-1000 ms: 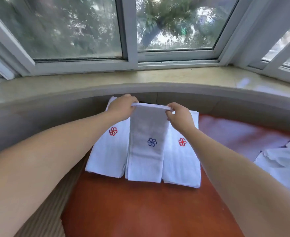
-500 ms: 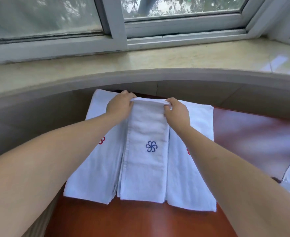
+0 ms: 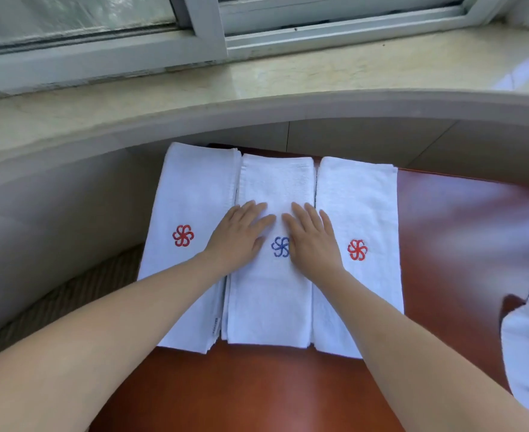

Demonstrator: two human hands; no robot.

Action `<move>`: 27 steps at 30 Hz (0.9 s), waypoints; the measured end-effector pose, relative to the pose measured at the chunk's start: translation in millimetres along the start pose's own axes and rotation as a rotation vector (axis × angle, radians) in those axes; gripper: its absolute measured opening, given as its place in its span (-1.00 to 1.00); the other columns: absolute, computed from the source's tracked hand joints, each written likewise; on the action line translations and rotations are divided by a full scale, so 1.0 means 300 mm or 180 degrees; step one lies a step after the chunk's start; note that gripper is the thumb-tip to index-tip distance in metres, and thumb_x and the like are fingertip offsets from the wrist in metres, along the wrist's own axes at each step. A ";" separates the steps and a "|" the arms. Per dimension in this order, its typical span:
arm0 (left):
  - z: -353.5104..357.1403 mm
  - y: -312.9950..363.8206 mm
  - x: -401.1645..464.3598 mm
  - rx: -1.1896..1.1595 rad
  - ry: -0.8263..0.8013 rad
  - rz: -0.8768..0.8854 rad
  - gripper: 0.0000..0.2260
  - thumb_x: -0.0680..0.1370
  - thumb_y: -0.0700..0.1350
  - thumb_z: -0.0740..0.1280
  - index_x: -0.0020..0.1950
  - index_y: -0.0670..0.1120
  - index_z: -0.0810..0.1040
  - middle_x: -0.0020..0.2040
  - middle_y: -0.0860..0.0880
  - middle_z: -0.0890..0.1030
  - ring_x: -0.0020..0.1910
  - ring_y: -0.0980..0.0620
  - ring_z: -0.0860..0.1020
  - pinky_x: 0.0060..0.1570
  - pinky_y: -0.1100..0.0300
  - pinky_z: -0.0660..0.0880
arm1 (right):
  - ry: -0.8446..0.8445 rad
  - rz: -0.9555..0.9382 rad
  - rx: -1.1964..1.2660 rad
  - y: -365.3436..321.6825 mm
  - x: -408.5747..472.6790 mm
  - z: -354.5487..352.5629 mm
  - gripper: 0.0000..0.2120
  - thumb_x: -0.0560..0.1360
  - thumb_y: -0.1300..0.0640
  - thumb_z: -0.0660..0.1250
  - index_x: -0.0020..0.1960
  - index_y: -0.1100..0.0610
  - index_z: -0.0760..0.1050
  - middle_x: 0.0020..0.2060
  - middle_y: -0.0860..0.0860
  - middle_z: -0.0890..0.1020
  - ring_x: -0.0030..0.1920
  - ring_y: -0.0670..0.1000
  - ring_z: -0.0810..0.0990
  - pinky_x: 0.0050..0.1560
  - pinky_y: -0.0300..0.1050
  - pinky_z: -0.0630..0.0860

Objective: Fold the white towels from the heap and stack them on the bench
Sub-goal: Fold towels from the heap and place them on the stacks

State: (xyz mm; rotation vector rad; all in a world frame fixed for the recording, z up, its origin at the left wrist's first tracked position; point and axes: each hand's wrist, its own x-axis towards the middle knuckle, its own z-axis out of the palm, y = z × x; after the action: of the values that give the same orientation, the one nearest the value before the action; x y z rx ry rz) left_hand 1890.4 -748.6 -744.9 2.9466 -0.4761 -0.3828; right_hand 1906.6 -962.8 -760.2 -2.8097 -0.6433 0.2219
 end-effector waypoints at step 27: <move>-0.224 0.606 -1.083 -0.0079 -0.0489 -0.0674 -0.48 0.66 0.17 0.15 0.60 0.05 0.26 0.63 -0.02 0.20 0.59 -0.09 0.17 0.53 -0.05 0.15 | -0.0880 0.0522 0.0020 -0.417 -1.152 -0.419 -0.45 0.61 -0.13 0.28 0.56 -0.02 0.30 0.52 -0.03 0.35 0.50 0.09 0.33 0.51 0.00 0.24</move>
State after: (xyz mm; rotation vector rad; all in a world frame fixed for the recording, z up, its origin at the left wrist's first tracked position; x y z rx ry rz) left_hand 1557.2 -808.1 -575.9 2.9647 -0.1729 -0.6375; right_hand 1573.3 -1033.5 -573.7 -2.8519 -0.4643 0.6508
